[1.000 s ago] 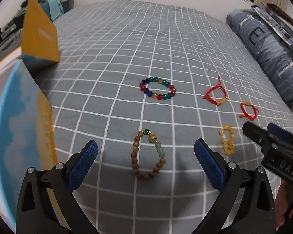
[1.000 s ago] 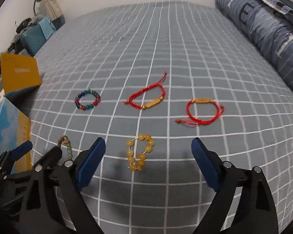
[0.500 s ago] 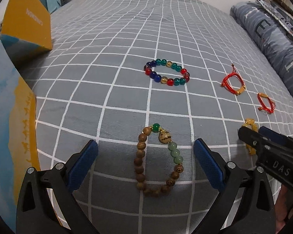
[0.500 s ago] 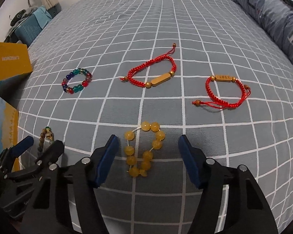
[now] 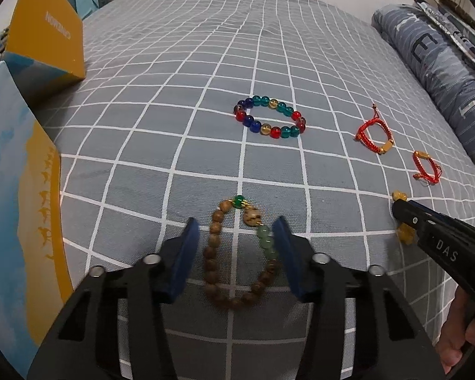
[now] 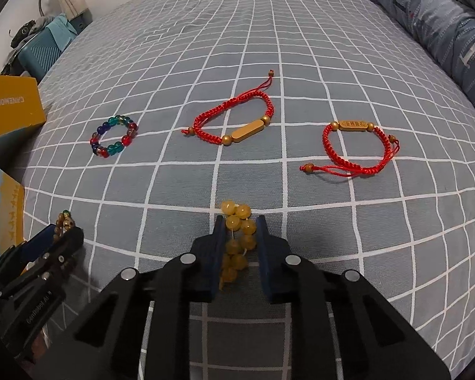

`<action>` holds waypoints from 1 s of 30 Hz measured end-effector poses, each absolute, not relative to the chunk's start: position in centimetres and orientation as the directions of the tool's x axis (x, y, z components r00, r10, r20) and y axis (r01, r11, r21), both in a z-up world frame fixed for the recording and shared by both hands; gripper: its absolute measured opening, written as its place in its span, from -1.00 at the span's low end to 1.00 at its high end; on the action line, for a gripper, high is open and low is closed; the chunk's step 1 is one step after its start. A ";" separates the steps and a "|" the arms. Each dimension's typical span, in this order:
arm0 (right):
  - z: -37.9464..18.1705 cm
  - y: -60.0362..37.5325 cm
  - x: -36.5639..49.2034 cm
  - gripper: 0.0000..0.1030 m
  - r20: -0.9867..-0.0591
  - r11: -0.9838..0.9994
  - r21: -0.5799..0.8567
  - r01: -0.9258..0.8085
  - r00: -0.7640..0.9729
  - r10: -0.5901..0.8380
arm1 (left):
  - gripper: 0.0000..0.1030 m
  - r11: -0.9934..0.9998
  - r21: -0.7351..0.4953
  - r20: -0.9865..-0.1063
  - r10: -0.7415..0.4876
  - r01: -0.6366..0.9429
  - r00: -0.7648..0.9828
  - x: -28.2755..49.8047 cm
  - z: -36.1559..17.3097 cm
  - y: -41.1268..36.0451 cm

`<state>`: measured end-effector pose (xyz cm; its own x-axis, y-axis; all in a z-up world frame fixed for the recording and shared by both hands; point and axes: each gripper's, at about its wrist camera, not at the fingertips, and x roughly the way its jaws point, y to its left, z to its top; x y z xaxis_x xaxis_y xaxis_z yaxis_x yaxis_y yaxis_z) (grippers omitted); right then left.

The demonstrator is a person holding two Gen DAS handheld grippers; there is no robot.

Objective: Organize jewelry
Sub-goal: 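Grasp the brown wooden bead bracelet with the left tool while the right tool grasps the yellow bead bracelet, then lift both bracelets and carry them over the white box with both tools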

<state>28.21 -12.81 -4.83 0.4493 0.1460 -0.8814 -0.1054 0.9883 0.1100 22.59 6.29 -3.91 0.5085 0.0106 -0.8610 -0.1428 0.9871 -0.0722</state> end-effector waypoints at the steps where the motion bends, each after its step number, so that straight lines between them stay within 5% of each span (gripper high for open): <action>1: -4.8 -12.8 28.2 -0.68 -0.881 0.988 0.111 -0.103 0.451 0.146 | -0.46 0.988 -0.073 -0.861 0.007 -0.138 0.509 22.5 -3.8 6.3; 6: -4.3 -13.1 27.9 -0.82 -0.876 0.988 0.122 -0.097 0.458 0.153 | -0.72 0.989 -0.093 -0.856 -0.023 -0.111 0.516 22.2 -3.3 6.1; 30: -0.9 -14.2 26.2 -0.82 -0.830 0.985 0.145 -0.098 0.529 0.175 | -0.72 0.993 -0.094 -0.816 -0.033 -0.077 0.577 20.5 -0.1 5.7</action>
<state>26.16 -14.19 -0.92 0.5294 0.1747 -0.8302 -0.0977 0.9846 0.1448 20.45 5.74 -0.09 0.5774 -0.0325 -0.8158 -0.0770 0.9926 -0.0941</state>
